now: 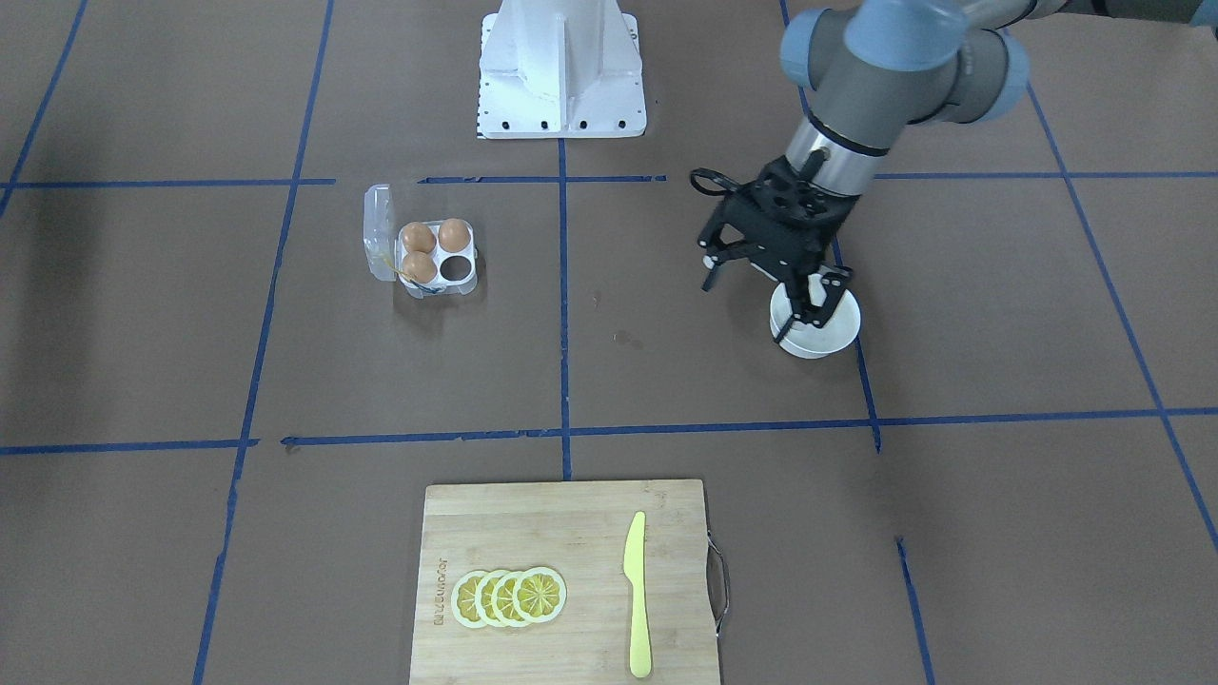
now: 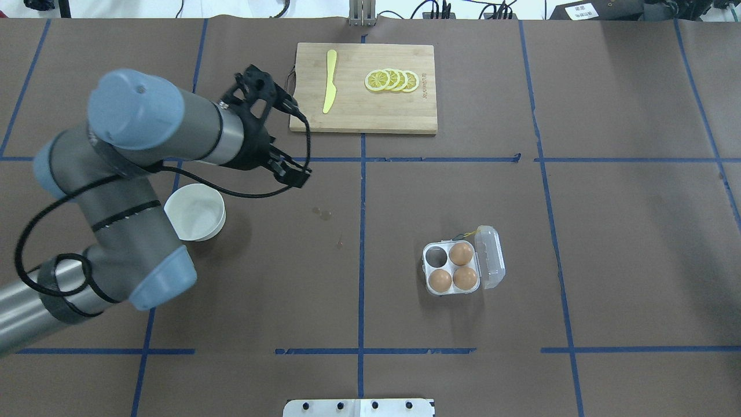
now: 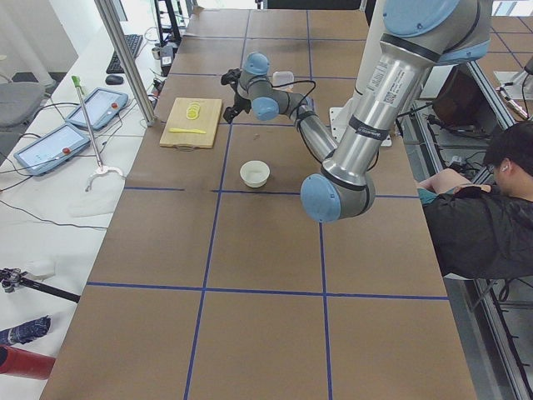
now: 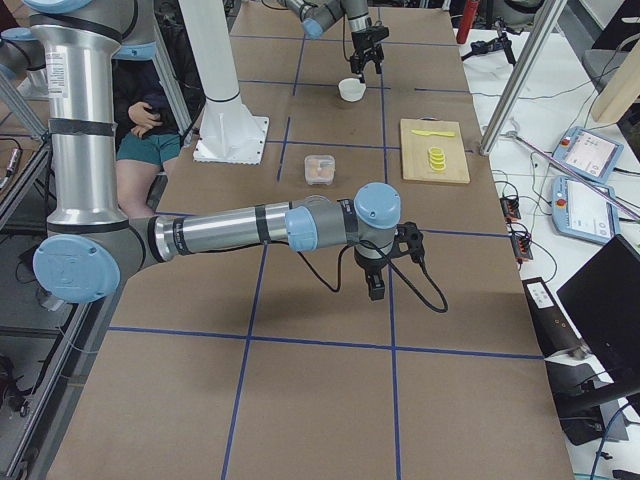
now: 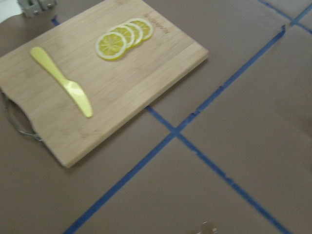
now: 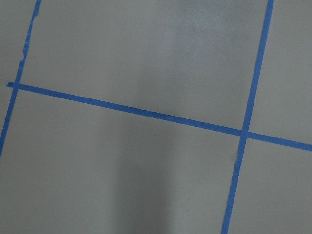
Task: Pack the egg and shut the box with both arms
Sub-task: 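Open the left gripper and withdraw the left arm from the box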
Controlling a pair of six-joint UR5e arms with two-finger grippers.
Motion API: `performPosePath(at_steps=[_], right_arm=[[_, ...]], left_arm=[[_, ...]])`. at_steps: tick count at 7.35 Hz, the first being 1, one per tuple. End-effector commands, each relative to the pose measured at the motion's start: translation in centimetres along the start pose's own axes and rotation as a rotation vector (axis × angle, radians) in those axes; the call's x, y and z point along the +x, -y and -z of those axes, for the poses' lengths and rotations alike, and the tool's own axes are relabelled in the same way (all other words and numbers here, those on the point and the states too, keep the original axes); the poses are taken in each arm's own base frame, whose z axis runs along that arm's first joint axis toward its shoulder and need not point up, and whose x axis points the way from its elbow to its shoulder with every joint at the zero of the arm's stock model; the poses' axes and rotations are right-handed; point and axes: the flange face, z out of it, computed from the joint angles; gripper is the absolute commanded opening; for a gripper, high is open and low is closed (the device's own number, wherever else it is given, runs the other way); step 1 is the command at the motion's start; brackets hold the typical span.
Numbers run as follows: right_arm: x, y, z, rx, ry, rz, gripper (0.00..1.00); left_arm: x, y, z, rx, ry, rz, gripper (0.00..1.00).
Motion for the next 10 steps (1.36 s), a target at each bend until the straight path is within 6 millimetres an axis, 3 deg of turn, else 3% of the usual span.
performPosePath(at_steps=[1,3,5,6,7,8,9,10], right_arm=[[-0.3,0.1,0.2,0.006,0.000,-0.039,1.00],[-0.4,0.2,0.3,0.007,0.001,-0.041,1.00],[-0.8,0.5,0.5,0.013,0.007,-0.066,1.00],[-1.6,0.8,0.5,0.029,0.012,-0.055,1.00],[-3.1,1.2,-0.3,0.038,0.023,-0.032,1.00],[-6.3,1.5,-1.0,0.038,0.038,-0.054,1.00],[-10.0,1.6,-1.8,0.021,0.053,-0.080,1.00],[-14.6,1.1,-3.1,-0.007,0.058,-0.100,1.00]], left_arm=[[-13.9,-6.7,4.1,-0.097,0.116,0.060,1.00],[-24.8,-16.6,7.4,-0.203,0.237,0.097,1.00],[-34.3,-23.7,9.4,-0.284,0.319,0.240,1.00],[-36.3,-27.2,10.6,-0.314,0.324,0.261,1.00],[-38.0,-30.5,10.3,-0.378,0.316,0.341,1.00],[-38.4,-32.6,12.4,-0.368,0.123,0.516,1.00],[-37.6,-34.7,12.8,-0.354,0.007,0.602,1.00],[-37.6,-35.5,13.2,-0.355,0.004,0.619,1.00]])
